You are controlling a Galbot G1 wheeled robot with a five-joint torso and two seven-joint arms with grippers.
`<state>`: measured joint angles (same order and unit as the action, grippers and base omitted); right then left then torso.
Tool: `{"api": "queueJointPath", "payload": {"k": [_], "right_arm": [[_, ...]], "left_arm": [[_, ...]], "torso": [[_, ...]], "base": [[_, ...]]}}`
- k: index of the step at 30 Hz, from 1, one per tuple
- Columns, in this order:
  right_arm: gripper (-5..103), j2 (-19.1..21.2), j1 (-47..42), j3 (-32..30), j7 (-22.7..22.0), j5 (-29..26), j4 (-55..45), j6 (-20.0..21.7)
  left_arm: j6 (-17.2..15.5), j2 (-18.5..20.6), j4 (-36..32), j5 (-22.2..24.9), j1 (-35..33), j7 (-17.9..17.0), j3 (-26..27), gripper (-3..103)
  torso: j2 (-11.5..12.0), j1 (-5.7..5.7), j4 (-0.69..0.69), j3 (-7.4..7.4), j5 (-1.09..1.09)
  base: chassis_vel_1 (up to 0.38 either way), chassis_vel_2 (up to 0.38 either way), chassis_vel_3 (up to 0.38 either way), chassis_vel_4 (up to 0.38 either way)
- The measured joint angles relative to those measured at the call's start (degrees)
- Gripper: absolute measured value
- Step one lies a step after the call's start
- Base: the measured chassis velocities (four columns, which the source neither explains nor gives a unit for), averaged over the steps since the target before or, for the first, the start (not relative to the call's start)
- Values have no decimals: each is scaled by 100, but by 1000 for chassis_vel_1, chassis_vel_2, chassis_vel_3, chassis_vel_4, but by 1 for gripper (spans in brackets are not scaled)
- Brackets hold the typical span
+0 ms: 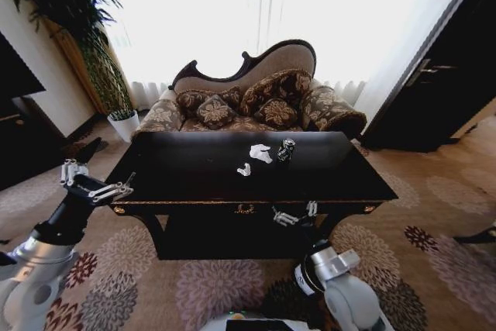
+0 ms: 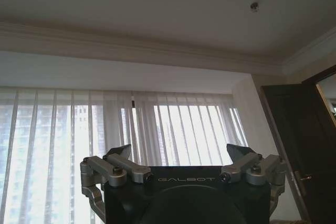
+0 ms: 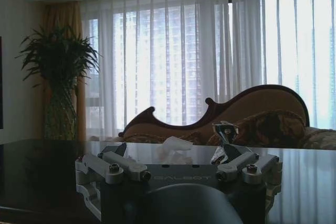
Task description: Move to the front of the table and place the trash on the table into the trash bin.
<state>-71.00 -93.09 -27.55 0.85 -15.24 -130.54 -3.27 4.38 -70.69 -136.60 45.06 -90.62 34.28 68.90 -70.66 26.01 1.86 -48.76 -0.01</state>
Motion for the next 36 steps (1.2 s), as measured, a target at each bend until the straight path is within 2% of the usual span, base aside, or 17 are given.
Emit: {"api": "queueJointPath", "payload": {"k": [3, 4, 7, 8, 10, 13, 17, 24, 29, 36], "right_arm": [[100, 141, 124, 6, -398, -201, -204, 382], [100, 141, 124, 6, -398, -201, -204, 382], [100, 348, 240, 47, -700, -397, -363, 733], [100, 596, 350, 83, -866, -538, -408, 936], [100, 729, 410, 97, -918, -605, -407, 1003], [100, 1240, 777, 137, -1091, -985, -240, 1244], [100, 1555, 1250, 292, -1295, -1345, 30, 1502], [100, 1867, 2248, 818, -1435, -1475, 772, 1606], [100, 2120, 3041, 1007, -1345, -1676, 1473, 1578], [100, 2321, 3252, 1001, -1206, -1858, 1816, 1565]], "left_arm": [[1, 11, 19, -31, 29, 0, -79, 100], [1, 11, 19, -31, 29, 0, -79, 100], [0, 49, 44, -55, 56, 0, -149, 100], [-1, 69, 54, -67, 66, 0, -171, 100], [-1, 73, 55, -71, 66, 0, -174, 100], [10, 69, 57, -85, 50, 1, -144, 100], [20, 33, 60, -95, 28, 3, -76, 100], [21, 69, 126, -230, 7, 5, -83, 100], [25, 74, 292, -380, 34, 6, -163, 100], [28, -20, 349, -573, 96, 8, -425, 100]], "torso": [[0, 0, 0, 0, 0], [0, 0, 0, 0, 0], [0, 0, 1, 0, 0], [0, 0, 1, 0, 0], [0, 0, 1, 0, 0], [0, 0, 0, 0, 0], [0, 0, 0, 0, 0], [0, 0, 0, 0, 1], [0, 1, -1, 0, 0], [0, 1, 1, 0, 0]], "base": [[0, 0, 0, 0], [0, 0, 0, 0], [0, 0, 0, 0], [0, 0, 0, 0], [0, 0, 0, 0], [0, 0, 0, 0], [0, 0, 0, 0], [0, 0, 0, 0], [0, 0, 0, 0], [0, 0, 0, 0]]}}
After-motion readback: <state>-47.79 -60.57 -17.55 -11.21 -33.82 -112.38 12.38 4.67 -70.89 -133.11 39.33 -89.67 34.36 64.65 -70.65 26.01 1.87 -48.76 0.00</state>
